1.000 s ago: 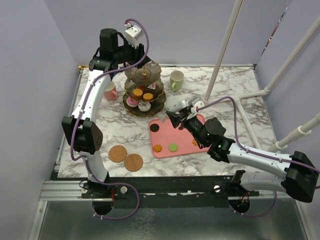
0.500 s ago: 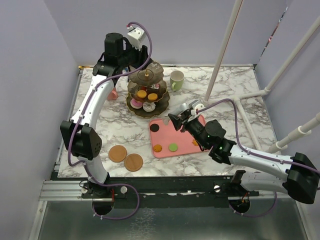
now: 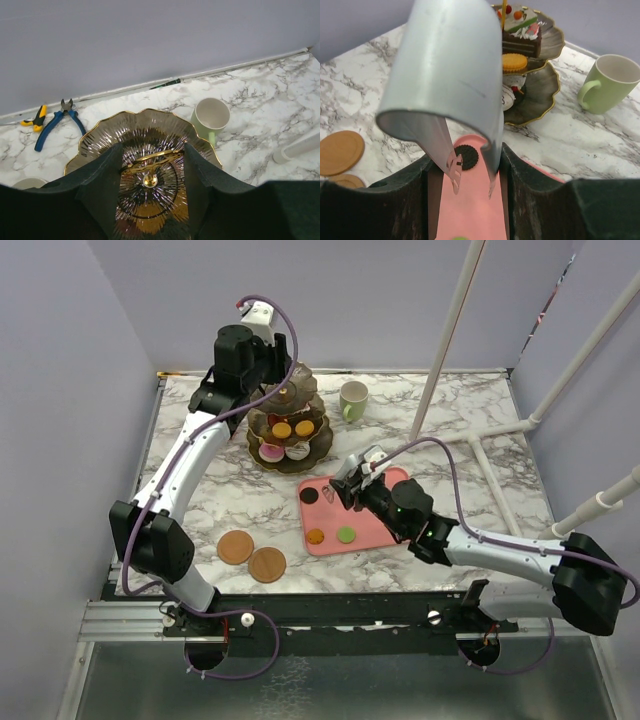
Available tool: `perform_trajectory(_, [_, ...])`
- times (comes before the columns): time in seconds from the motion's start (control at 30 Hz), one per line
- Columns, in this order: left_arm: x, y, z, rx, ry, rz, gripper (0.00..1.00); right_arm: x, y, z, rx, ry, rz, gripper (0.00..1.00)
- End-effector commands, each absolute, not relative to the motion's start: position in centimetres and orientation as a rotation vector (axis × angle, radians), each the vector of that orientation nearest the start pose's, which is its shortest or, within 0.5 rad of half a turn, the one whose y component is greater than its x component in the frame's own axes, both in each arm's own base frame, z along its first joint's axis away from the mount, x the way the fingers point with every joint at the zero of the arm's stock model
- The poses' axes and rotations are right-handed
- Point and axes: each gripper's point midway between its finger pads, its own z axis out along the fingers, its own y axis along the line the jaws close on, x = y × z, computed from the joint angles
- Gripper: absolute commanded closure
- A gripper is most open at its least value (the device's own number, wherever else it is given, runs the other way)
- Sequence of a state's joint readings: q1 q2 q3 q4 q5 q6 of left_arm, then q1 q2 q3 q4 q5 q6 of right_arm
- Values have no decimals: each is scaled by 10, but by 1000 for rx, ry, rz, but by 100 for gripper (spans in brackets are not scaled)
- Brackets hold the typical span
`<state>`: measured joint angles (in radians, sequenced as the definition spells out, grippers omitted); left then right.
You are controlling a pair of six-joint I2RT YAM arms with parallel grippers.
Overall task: Serve the afternoon tea
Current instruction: Adjust the desert table at the center of the board.
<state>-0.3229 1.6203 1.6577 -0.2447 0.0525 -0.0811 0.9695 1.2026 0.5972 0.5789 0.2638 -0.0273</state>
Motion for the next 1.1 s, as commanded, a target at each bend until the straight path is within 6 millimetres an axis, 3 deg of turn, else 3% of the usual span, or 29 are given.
perform_trajectory(0.0, [479, -153, 382, 45, 1684, -274, 100, 266, 321, 219, -637, 1494, 542, 56])
perform_trajectory(0.5, [483, -168, 381, -106, 1703, -393, 98, 287, 361, 199, -659, 1461, 570, 55])
perform_trajectory(0.83, [463, -161, 400, -77, 1731, -377, 20, 309, 378, 185, -652, 1440, 509, 53])
perform_trajectory(1.07, [445, -152, 409, -11, 1746, -330, 5, 308, 379, 169, -665, 1470, 509, 52])
